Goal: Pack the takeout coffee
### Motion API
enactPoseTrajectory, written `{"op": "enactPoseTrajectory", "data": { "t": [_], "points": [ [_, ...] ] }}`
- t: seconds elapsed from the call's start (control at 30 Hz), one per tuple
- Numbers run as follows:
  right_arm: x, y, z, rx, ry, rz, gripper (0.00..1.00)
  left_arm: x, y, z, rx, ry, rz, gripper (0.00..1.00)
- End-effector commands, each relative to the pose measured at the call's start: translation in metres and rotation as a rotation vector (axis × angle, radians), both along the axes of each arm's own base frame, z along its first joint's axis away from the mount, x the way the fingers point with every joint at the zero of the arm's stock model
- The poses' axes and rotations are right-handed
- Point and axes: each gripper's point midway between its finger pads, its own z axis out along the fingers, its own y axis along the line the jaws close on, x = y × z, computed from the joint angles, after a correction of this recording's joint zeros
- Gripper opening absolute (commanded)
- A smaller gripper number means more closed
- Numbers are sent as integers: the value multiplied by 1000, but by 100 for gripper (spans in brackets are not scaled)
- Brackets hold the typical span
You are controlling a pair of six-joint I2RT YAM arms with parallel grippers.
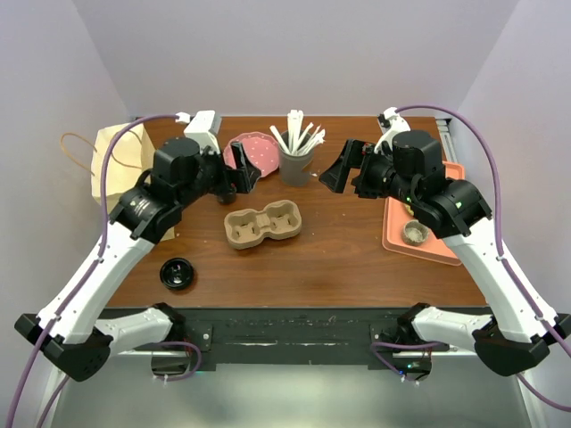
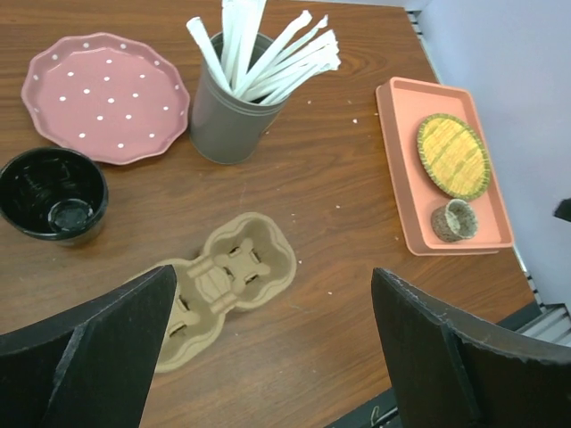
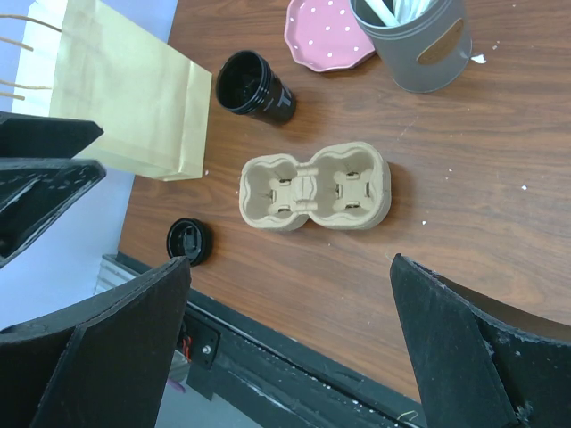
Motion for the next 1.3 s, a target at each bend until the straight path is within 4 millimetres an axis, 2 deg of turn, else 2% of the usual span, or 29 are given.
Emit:
{"op": "enactPoseTrajectory", "data": {
  "t": [0.0, 0.03, 0.13, 0.23, 0.3, 0.33, 0.4, 0.43, 0.5, 0.53, 0.67, 0.93, 1.27],
  "points": [
    [1, -2, 24, 32, -77, -1, 99, 15, 16, -5, 105, -9, 74, 94],
    [1, -3, 21, 28, -74, -2, 99, 19, 17, -17, 143, 21, 84, 93],
    [-3, -3, 24, 28, -99, 20, 99, 33, 22, -35, 242, 57, 111, 90],
    [-9, 2, 26, 29, -123, 78, 99, 53, 26, -39, 306, 68, 140, 85],
    [-10, 5, 31, 35, -150, 105, 99, 64, 29, -43, 337, 73, 141, 80],
    [-12, 6, 30, 39, -150, 116, 99, 79, 40, -50, 344, 102, 167, 77],
    [-14, 7, 32, 52, -155, 123, 99, 90, 45, -61, 316, 152, 146, 72],
    [-16, 6, 31, 55, -154, 125, 98, 101, 57, -72, 317, 190, 170, 67],
    [-17, 7, 34, 62, -174, 136, 95, 107, 60, -84, 341, 216, 158, 63],
    [-20, 9, 34, 65, -179, 154, 92, 111, 59, -92, 354, 230, 150, 57],
    [-29, 9, 44, 81, -237, 198, 84, 114, 50, -112, 367, 263, 90, 43],
    [-31, 6, 46, 76, -281, 203, 79, 122, 56, -162, 458, 343, 84, 38],
    [-30, 10, 45, 73, -288, 226, 77, 133, 52, -185, 503, 355, 35, 31]
  ]
}}
